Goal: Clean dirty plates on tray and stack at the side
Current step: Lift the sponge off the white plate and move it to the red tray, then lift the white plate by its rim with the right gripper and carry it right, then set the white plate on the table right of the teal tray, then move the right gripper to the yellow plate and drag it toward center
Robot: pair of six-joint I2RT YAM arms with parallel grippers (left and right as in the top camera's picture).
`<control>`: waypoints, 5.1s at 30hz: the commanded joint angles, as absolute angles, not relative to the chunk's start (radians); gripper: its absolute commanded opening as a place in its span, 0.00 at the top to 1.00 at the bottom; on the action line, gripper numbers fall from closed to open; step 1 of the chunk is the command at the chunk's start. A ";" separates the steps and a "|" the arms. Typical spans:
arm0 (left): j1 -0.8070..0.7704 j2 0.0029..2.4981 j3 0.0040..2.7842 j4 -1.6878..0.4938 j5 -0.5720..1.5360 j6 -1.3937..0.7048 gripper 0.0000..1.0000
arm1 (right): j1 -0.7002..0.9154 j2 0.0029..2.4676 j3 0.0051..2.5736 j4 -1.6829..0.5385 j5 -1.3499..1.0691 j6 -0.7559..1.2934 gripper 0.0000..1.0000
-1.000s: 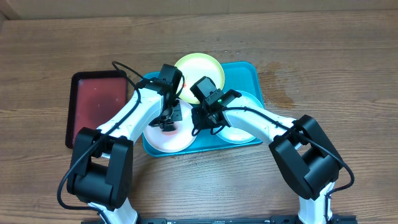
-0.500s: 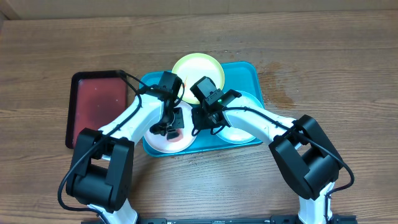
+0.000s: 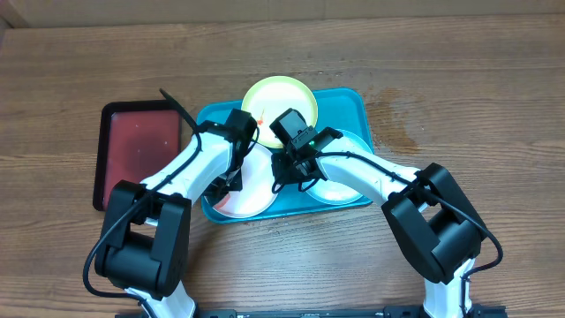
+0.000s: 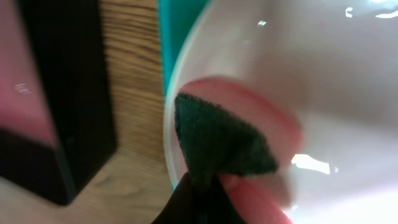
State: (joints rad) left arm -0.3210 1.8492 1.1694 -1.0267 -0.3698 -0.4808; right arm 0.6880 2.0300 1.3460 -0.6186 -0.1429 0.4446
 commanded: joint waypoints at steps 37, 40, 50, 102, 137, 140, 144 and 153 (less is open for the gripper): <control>0.313 1.739 1.376 -1.208 -0.067 -0.513 0.96 | 0.992 1.904 1.821 -1.093 0.944 0.120 0.96; 0.334 1.739 1.376 -1.208 -0.052 -0.513 0.96 | 1.024 1.904 1.821 -1.078 1.057 0.045 0.96; 0.341 1.739 1.376 -1.207 -0.051 -0.513 0.96 | 1.093 1.904 1.821 -0.942 1.348 -0.273 0.96; 0.340 1.739 1.376 -1.195 -0.046 -0.513 0.96 | -0.279 2.009 1.469 -0.936 -0.161 0.213 0.75; 0.340 1.740 1.250 -1.010 -0.032 -0.512 0.96 | 0.343 2.167 1.706 -0.612 -0.150 0.078 0.16; 0.340 1.740 1.250 -1.008 -0.032 -0.512 0.96 | 0.353 2.204 1.706 -0.585 -0.150 0.087 0.31; 0.340 1.740 1.250 -1.005 -0.032 -0.513 0.96 | 0.355 2.234 1.706 -0.570 -0.150 0.090 0.41; 0.340 1.740 1.250 -0.990 -0.031 -0.513 0.96 | 0.379 2.251 1.706 -0.569 -0.159 0.109 0.81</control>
